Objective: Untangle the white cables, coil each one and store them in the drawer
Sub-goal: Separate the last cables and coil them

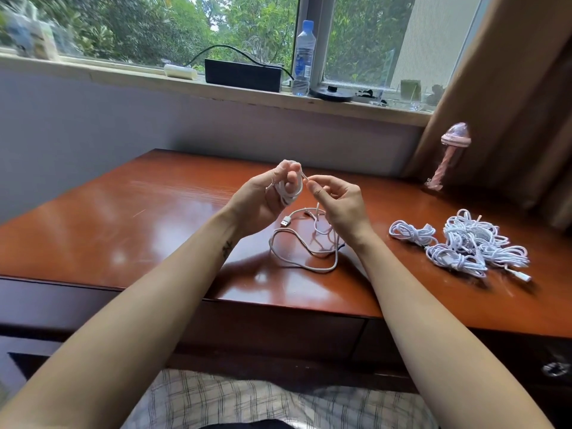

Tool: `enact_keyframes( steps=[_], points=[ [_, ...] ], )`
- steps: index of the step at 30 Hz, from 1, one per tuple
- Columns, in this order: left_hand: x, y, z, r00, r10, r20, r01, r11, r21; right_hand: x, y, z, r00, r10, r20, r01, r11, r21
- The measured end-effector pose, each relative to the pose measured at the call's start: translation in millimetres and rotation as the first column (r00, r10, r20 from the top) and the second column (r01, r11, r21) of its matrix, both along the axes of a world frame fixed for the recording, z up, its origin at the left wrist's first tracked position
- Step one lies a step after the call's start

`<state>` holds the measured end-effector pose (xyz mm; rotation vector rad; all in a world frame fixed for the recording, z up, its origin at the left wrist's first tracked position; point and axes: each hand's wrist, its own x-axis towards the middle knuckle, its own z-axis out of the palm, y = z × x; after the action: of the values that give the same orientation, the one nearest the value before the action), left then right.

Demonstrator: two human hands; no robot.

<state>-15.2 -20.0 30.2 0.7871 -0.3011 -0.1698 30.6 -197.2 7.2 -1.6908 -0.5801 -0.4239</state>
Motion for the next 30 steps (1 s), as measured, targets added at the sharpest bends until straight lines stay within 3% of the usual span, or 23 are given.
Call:
enact_keyframes(
  steps=[4,8,10,14,21,25,30],
  points=[
    [5,-1,-4,0.990,0.085,0.117,-0.092,0.994,0.057,0,4,-3,0.998,0.042,-0.036,-0.044,0.997,-0.064],
    [12,2,-8,0.970,0.146,0.195,-0.160,0.985,0.060,0,3,-7,0.999,0.037,-0.029,-0.044,0.954,-0.296],
    [17,5,-12,0.945,0.214,0.249,-0.253,0.957,0.140,-3,3,-9,0.996,0.077,-0.034,-0.084,0.922,-0.378],
    [23,2,-22,0.821,0.340,0.458,-0.539,0.724,0.430,-5,6,-12,0.992,0.129,-0.010,-0.119,0.877,-0.466],
    [38,3,-35,0.666,0.237,0.708,-0.738,0.348,0.578,-6,5,-9,0.994,0.084,0.070,-0.032,0.835,-0.550],
    [38,6,-40,0.614,0.150,0.775,-0.786,0.213,0.581,-7,2,-5,0.994,0.061,0.089,-0.006,0.851,-0.525],
    [31,8,-39,0.604,0.067,0.794,-0.794,0.140,0.592,-14,-1,1,0.999,0.032,0.036,-0.014,0.912,-0.409]
  ],
)
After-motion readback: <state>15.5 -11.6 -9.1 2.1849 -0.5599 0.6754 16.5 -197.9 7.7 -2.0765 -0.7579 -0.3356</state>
